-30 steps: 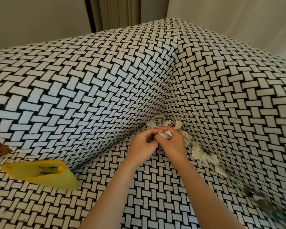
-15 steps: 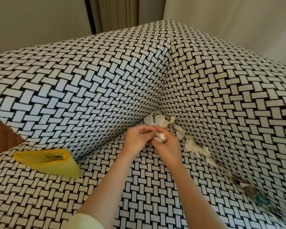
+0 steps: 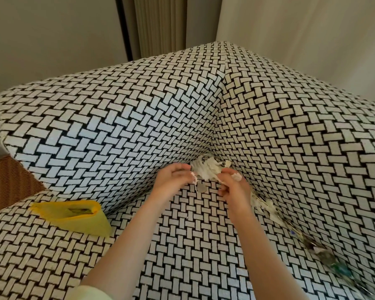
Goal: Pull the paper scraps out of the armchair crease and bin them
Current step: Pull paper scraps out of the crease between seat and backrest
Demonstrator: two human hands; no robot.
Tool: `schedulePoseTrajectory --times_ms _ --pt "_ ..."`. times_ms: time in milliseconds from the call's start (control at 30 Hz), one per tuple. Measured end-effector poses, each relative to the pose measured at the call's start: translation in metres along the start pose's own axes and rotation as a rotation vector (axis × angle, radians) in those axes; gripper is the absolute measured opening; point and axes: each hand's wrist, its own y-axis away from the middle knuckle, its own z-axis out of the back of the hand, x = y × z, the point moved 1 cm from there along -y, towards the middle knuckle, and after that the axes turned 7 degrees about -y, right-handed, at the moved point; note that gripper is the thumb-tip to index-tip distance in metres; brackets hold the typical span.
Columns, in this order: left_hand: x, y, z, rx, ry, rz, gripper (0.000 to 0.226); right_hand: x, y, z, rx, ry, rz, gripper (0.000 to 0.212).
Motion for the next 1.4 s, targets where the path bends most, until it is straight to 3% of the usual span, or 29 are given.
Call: schedulePoseTrajectory --times_ms 133,200,267,433,533,700,867,1167,1400 --pt "-0.007 -0.015 -0.003 -0.092 -0.343 -0.151 0.023 0.005 -0.019 -0.011 -0.043 0.735 0.147 0.048" --pt "-0.006 -0.021 -0.011 -0.053 -0.429 -0.182 0.031 0.002 -0.022 -0.019 -0.007 1.015 0.221 0.04" --pt "-0.003 -0.027 -0.02 0.028 -0.517 -0.177 0.048 -0.001 -0.023 -0.024 -0.056 1.143 0.283 0.026" --pt "0.0 -0.042 -0.032 0.11 -0.607 -0.157 0.067 -0.014 -0.025 -0.013 -0.161 1.11 0.453 0.026" --pt "0.001 -0.05 -0.037 0.032 -0.662 -0.18 0.059 -0.021 -0.028 -0.007 -0.186 1.098 0.557 0.029" --pt "-0.001 -0.069 -0.05 -0.193 -0.759 -0.174 0.033 -0.024 -0.027 -0.006 -0.285 0.833 0.657 0.025" --pt "-0.001 -0.098 -0.059 -0.08 -0.882 -0.128 0.042 -0.029 -0.033 -0.006 -0.327 0.698 0.679 0.02" --pt "-0.001 -0.108 -0.072 -0.382 -0.709 -0.08 0.022 -0.032 -0.036 -0.007 -0.326 0.65 0.673 0.018" --pt "0.0 -0.101 -0.073 -0.366 -0.432 -0.223 0.012 -0.032 -0.037 -0.004 -0.305 0.574 0.673 0.019"
